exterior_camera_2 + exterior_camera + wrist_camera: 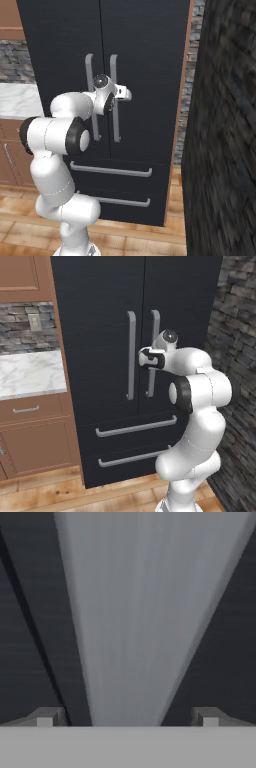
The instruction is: Place one of the steaks on the plate and the other in the bowl. Then place the bowl in the fridge.
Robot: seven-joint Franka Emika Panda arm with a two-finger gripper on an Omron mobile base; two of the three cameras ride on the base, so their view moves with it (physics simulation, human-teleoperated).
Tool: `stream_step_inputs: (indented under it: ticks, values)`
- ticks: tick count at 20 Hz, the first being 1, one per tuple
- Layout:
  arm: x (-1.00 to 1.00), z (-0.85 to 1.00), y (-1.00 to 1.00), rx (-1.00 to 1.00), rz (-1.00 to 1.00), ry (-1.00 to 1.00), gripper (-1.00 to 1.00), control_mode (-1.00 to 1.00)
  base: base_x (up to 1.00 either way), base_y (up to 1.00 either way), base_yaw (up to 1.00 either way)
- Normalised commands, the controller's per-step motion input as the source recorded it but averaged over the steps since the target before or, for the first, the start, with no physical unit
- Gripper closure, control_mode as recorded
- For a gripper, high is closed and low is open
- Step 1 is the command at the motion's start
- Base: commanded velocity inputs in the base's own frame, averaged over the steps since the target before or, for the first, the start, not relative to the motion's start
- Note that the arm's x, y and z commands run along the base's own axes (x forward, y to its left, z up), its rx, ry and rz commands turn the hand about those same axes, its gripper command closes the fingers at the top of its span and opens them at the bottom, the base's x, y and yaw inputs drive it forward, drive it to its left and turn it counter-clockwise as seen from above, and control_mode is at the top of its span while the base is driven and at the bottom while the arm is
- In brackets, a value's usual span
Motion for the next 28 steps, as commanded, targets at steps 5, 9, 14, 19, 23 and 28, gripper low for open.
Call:
stream_step_inputs:
  ticks: [5,9,14,19,23,28]
  values:
    - [0.31,0.00,0.00,0.00,0.00,-0.02,1.00,-1.00,0.00,0.00,0.00]
    - [0.00,0.01,0.00,0.00,-0.02,0.01,1.00,-1.00,0.00,0.00,0.00]
    - [-0.39,0.24,-0.13,0.01,-0.04,0.00,1.00,-1.00,0.00,0.00,0.00]
    - [-0.68,0.23,-0.31,0.09,-0.02,-0.05,1.00,-1.00,0.00,0.00,0.00]
    - [-0.69,0.14,-0.44,0.26,0.06,-0.01,1.00,-1.00,0.00,0.00,0.00]
    - [-0.64,0.34,-0.55,0.08,0.05,0.00,1.00,-1.00,0.00,0.00,0.00]
